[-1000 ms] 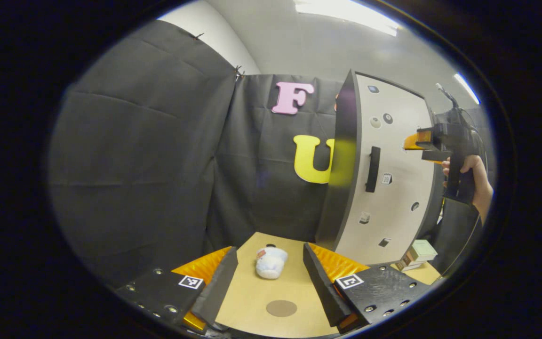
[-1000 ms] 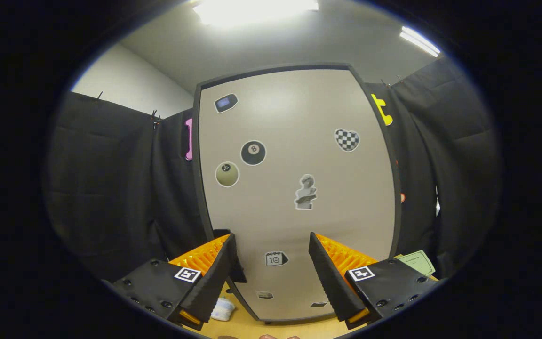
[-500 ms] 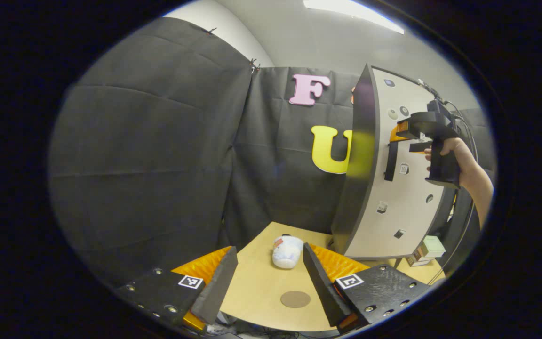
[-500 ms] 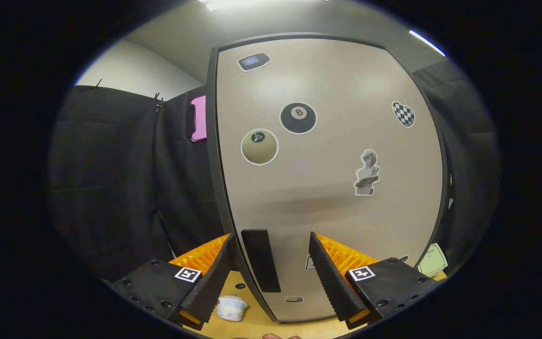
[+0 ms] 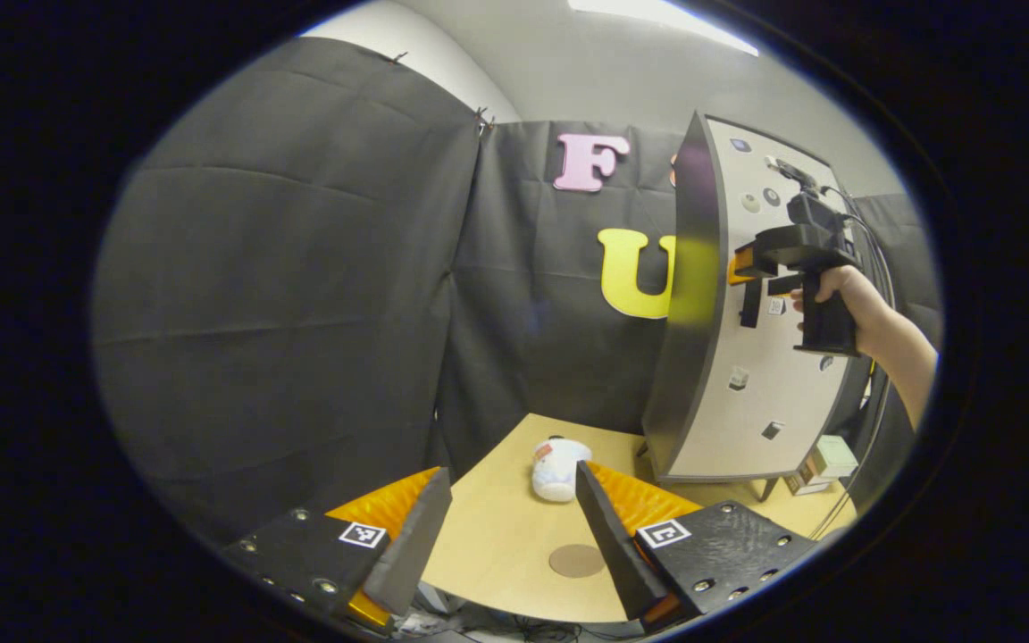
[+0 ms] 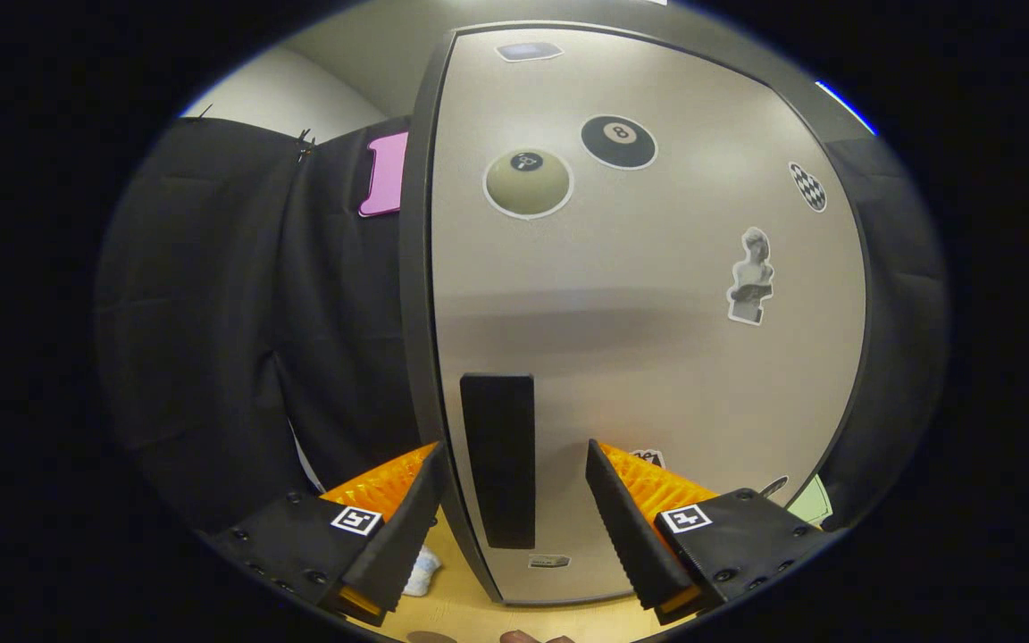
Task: Open the cabinet door with the right hand, grasp the bottle in the cabinet with the left hand and place it on the coaster, then close the cabinet door with the right hand.
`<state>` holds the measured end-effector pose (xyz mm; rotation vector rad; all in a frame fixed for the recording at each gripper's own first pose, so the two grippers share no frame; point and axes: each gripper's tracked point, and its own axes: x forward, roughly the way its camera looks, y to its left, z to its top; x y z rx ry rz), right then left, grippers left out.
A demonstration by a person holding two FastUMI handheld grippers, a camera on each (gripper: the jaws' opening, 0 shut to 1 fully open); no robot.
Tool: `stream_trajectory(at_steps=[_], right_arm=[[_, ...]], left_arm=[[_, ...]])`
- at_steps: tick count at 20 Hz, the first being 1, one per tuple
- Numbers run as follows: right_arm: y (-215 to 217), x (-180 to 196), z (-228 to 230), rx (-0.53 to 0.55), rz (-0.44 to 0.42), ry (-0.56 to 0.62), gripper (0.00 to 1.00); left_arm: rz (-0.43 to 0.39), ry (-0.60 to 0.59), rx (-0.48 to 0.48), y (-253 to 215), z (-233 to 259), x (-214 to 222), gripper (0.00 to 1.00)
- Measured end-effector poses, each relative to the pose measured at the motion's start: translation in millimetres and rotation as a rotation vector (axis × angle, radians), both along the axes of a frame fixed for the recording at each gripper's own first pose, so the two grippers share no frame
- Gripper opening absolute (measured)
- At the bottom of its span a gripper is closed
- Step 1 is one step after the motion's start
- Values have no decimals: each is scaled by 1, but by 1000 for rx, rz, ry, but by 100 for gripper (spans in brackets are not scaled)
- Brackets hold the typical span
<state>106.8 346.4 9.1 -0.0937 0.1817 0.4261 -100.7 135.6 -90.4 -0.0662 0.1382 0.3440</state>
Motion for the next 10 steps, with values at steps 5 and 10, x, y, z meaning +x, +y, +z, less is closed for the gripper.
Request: stream_trajectory(at_steps=[5, 10], right_arm=[[-1, 5, 0, 30, 2, 22, 63], [5, 1, -1, 58, 45, 49, 36]], left_arm=[[-4, 34, -15, -3, -13, -4, 84], [-20, 21, -34, -11, -9, -2, 85]])
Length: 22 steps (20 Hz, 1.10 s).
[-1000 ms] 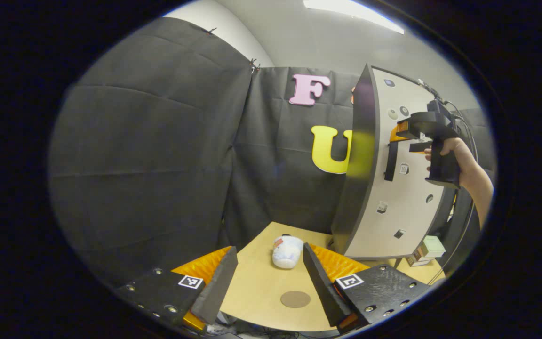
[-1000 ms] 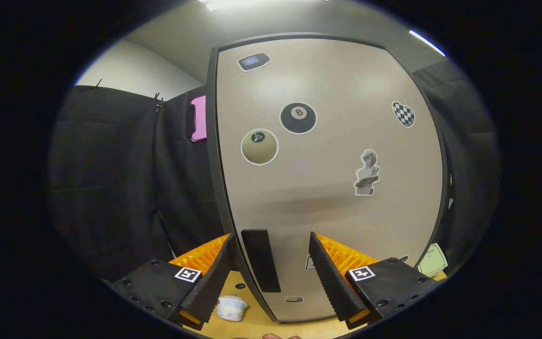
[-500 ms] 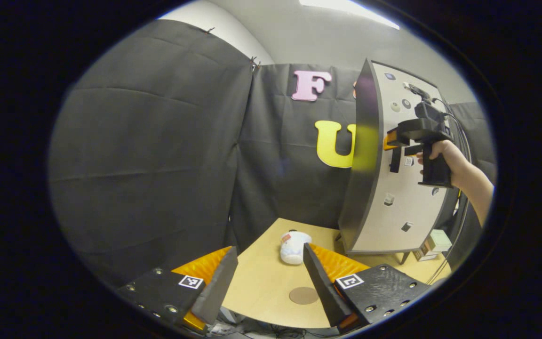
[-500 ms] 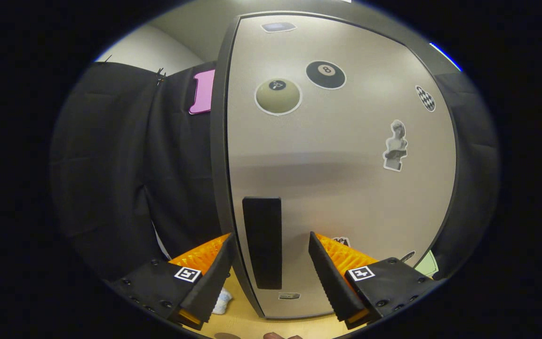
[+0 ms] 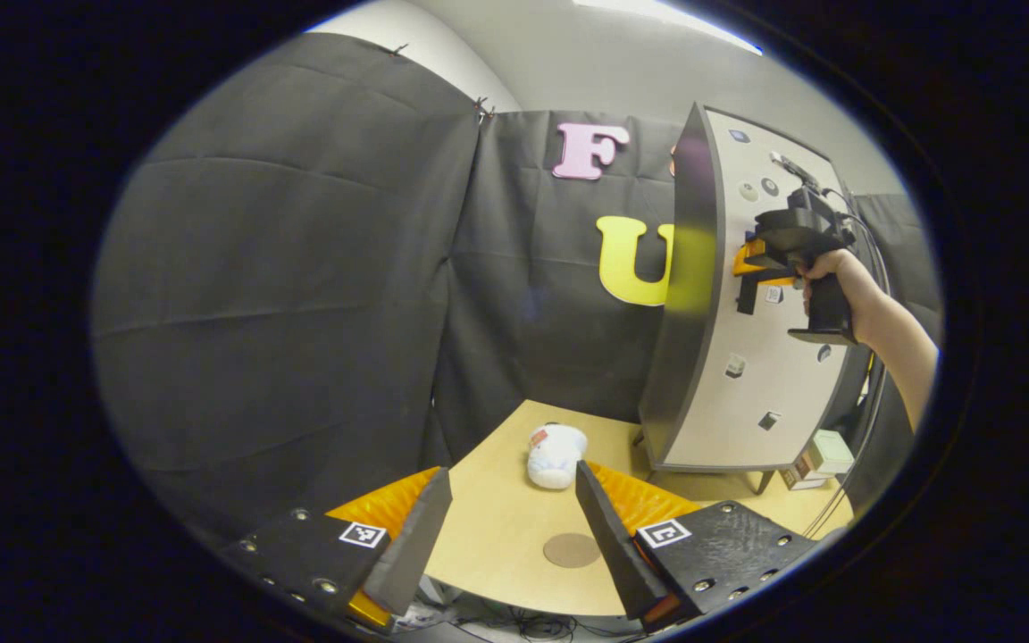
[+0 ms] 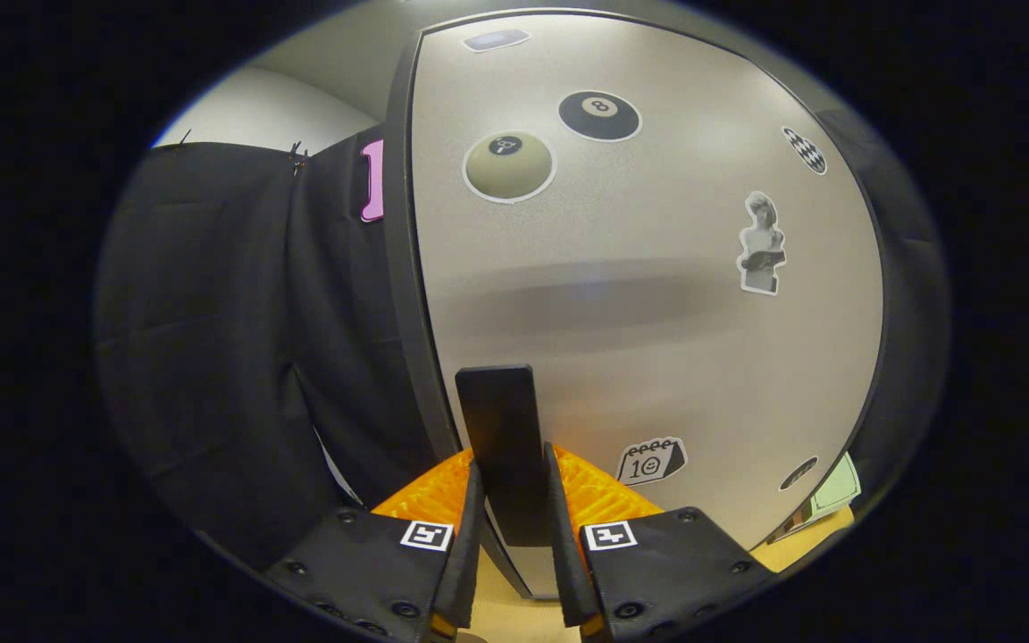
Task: Open the cabinet door with the right hand, grasp the bottle in the cabinet with the left hand and place it on the coaster, then close the cabinet door with the right hand.
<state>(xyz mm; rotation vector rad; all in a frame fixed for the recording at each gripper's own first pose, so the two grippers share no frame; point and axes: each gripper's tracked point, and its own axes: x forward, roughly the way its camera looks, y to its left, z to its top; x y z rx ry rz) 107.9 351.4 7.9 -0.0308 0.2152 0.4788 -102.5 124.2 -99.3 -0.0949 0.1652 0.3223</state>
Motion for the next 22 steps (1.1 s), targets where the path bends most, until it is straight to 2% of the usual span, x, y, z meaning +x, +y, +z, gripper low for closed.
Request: stream_trajectory(at_steps=[2, 3, 4, 5, 6, 7, 8, 12, 19, 22], right_arm=[[0, 1, -1, -37, -8, -36, 34], [0, 1, -2, -47, -2, -41, 28], [0, 0, -2, -33, 8, -34, 27], [0, -1, -3, -12, 27, -15, 18], [0, -1, -2, -8, 46, -11, 17], [-2, -5, -2, -21, 62, -10, 10], [-1, -2, -3, -49, 81, -18, 8], [-6, -7, -4, -45, 118, -18, 10], [-16, -18, -2, -29, 186, -38, 8], [-22, -21, -2, 17, 194, -39, 10]], left_arm=[[-6, -3, 1, -3, 1, 1, 85], [-8, -2, 5, -3, 0, 0, 85], [-9, -1, 10, -5, 0, 0, 86], [-10, -1, 12, -6, 0, 0, 86], [-9, -2, 12, -7, 1, 0, 86], [-9, -2, 9, -7, 0, 0, 86], [-12, -2, 5, -7, 0, 2, 84], [-21, -2, -1, -2, 5, 5, 87], [-38, -5, 39, -8, 15, 29, 84], [-47, -2, 39, -7, 18, 38, 84]])
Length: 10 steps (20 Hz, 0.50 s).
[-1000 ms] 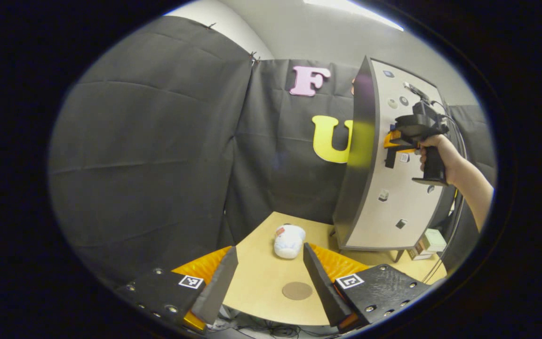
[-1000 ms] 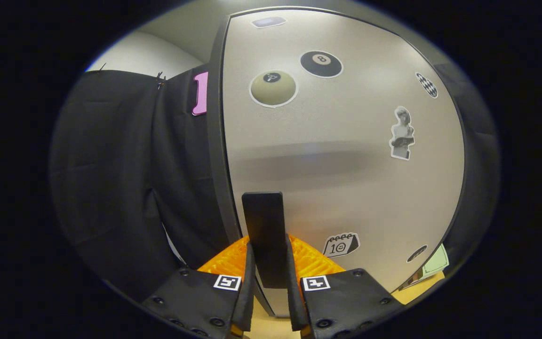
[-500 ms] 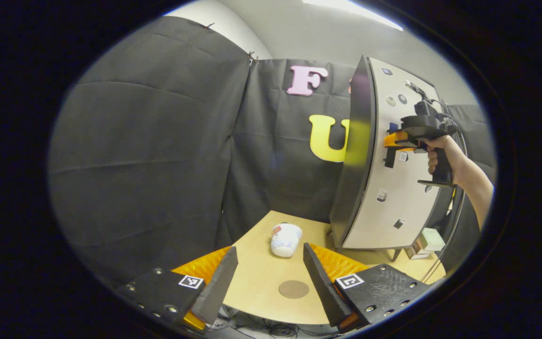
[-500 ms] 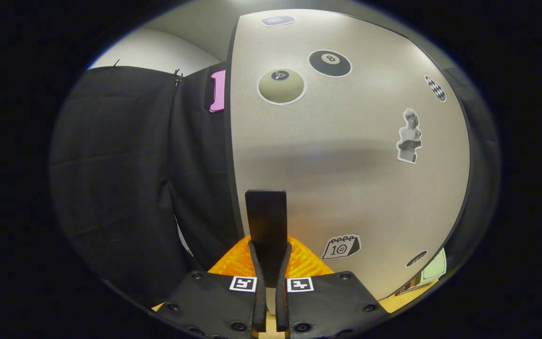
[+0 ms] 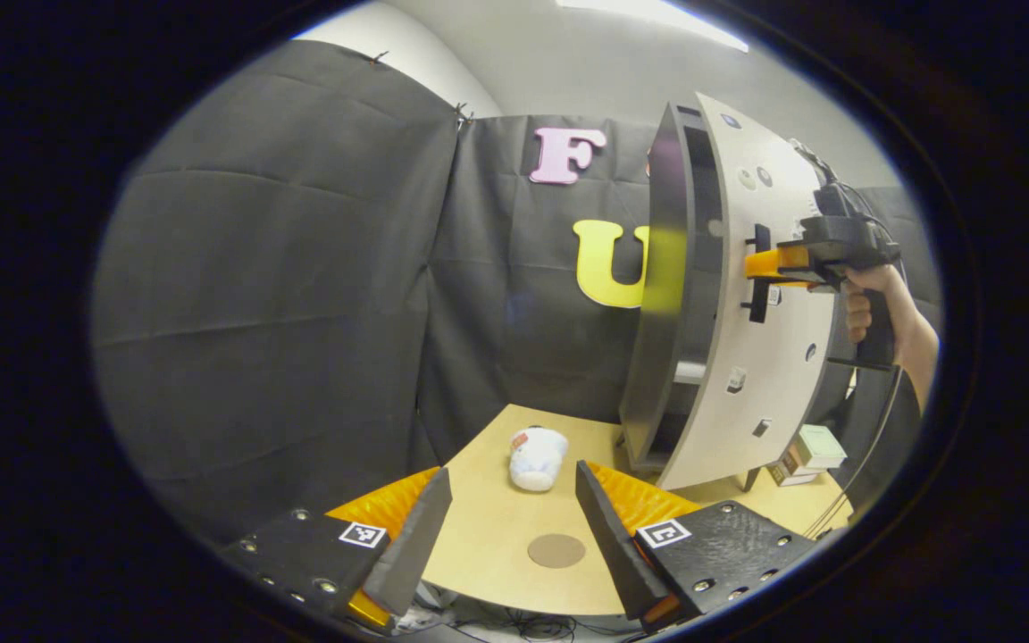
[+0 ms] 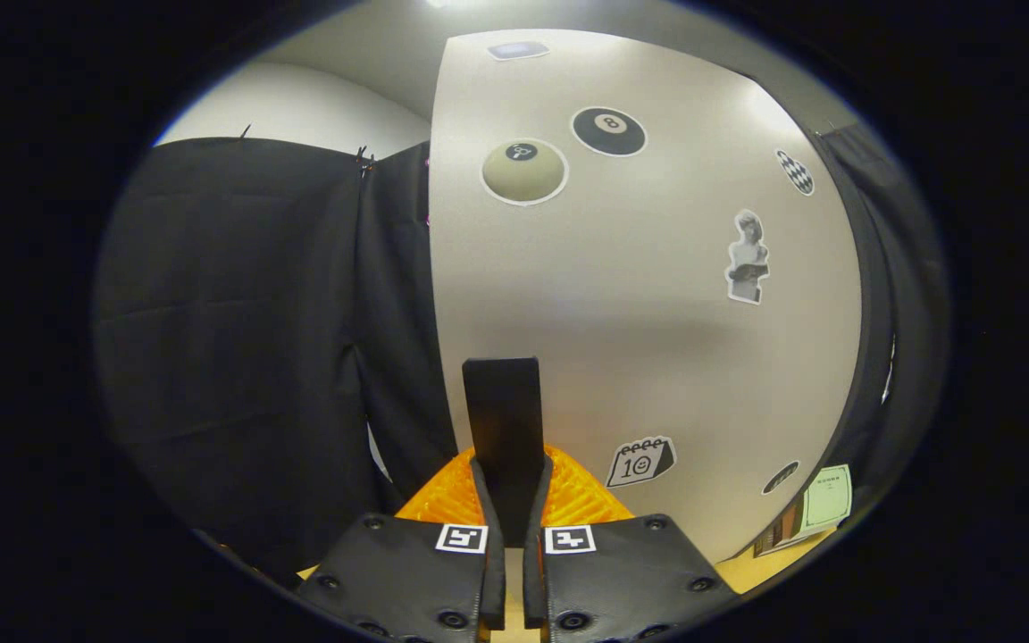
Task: Open the cabinet door with the right hand, grasp the bottle in the cabinet with the left hand and place it on the coaster, then close the cabinet door with the right hand.
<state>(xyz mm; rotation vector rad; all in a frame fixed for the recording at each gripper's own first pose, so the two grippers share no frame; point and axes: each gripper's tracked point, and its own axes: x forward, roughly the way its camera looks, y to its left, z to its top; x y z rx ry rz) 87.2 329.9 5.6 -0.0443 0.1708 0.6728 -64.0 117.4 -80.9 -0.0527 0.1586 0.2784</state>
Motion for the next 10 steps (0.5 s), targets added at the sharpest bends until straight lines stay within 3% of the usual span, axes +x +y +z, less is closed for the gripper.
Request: stream_trajectory(at_steps=[7, 10], right_arm=[[-9, -4, 2, 40, 17, 7, 10], [-10, -3, 2, 54, 16, 1, 10]], left_arm=[[-63, -22, 66, -18, 23, 27, 86], [-76, -11, 53, -34, 20, 31, 84]])
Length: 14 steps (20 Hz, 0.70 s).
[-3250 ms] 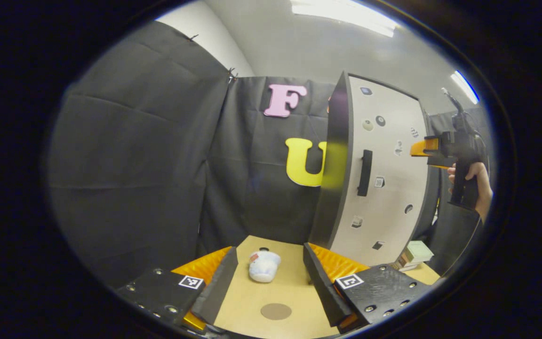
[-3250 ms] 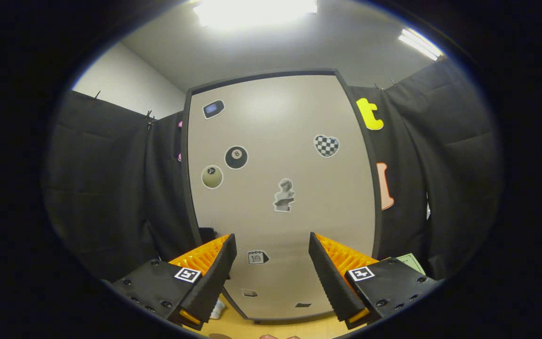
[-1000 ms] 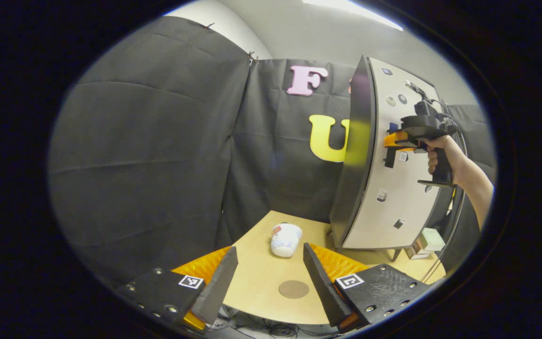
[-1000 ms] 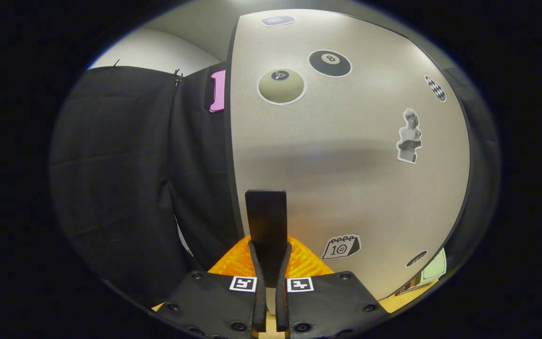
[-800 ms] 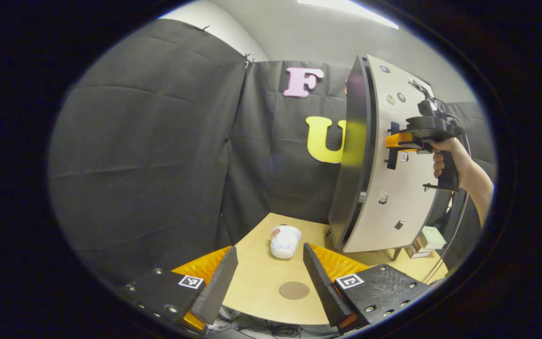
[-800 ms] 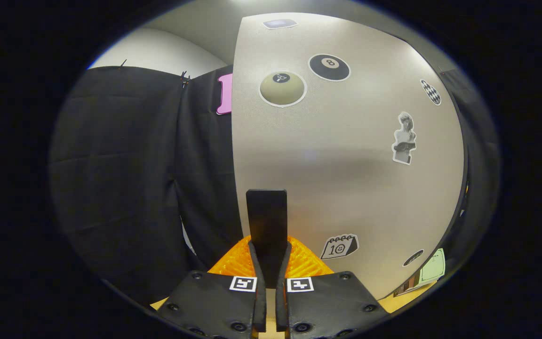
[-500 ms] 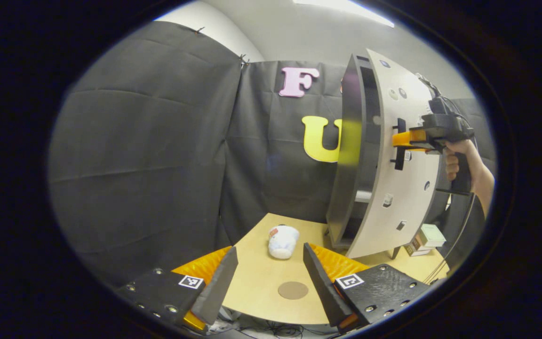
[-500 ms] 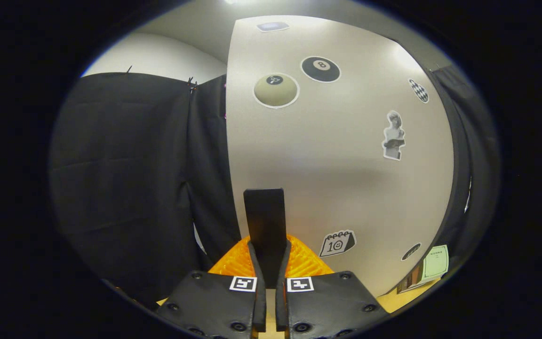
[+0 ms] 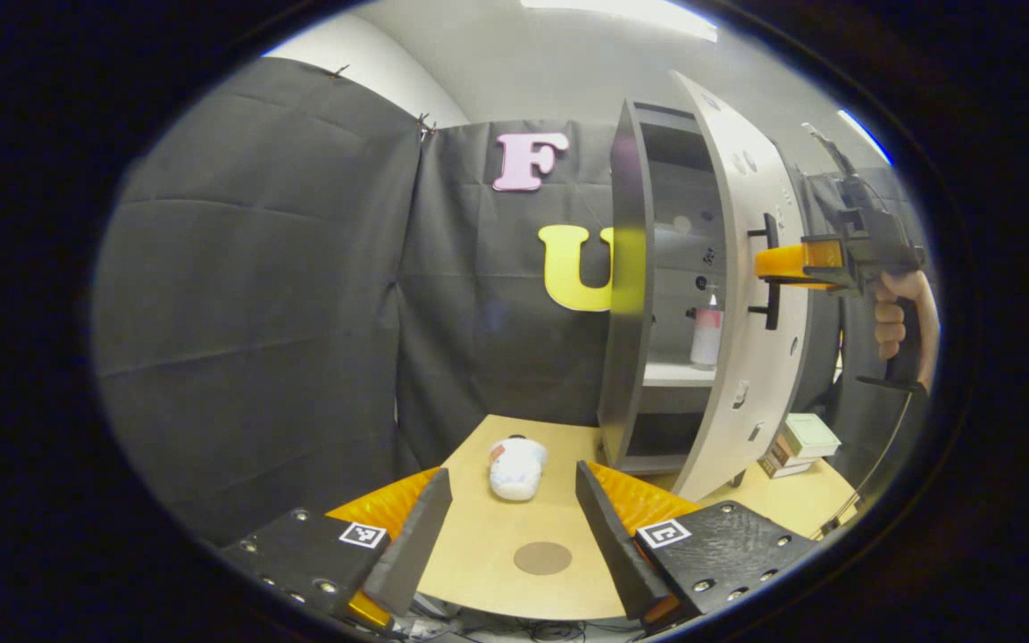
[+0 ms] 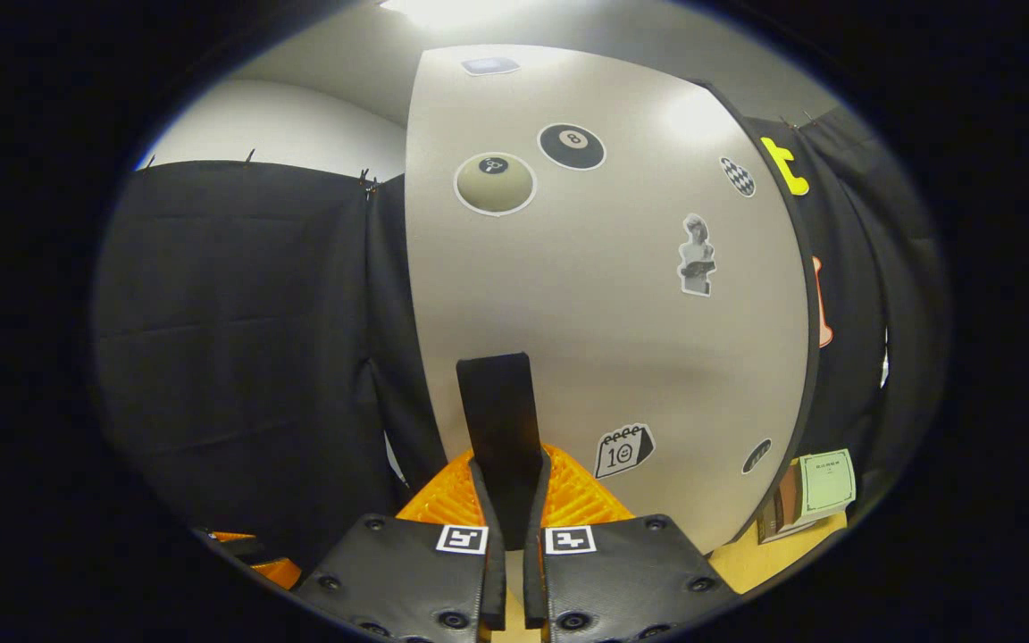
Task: Open the cabinet door with the right hand, grasp the bottle in the cabinet with the left hand and place it on the coaster, then close the cabinet door with the right hand.
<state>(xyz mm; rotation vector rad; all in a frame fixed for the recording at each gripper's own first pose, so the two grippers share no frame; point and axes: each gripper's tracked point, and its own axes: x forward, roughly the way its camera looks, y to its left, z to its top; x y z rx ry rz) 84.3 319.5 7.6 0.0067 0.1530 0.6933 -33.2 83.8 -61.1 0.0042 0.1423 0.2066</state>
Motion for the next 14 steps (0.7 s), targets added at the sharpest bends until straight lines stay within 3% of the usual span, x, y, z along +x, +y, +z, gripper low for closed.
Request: stream_trajectory(at_steps=[3, 14], right_arm=[[-2, 1, 0, 12, 10, 21, 10], [-8, 6, 1, 43, -14, 39, 10]], left_arm=[[-34, -1, -41, -21, -1, 4, 86], [-130, 17, -12, -66, 0, 27, 85]])
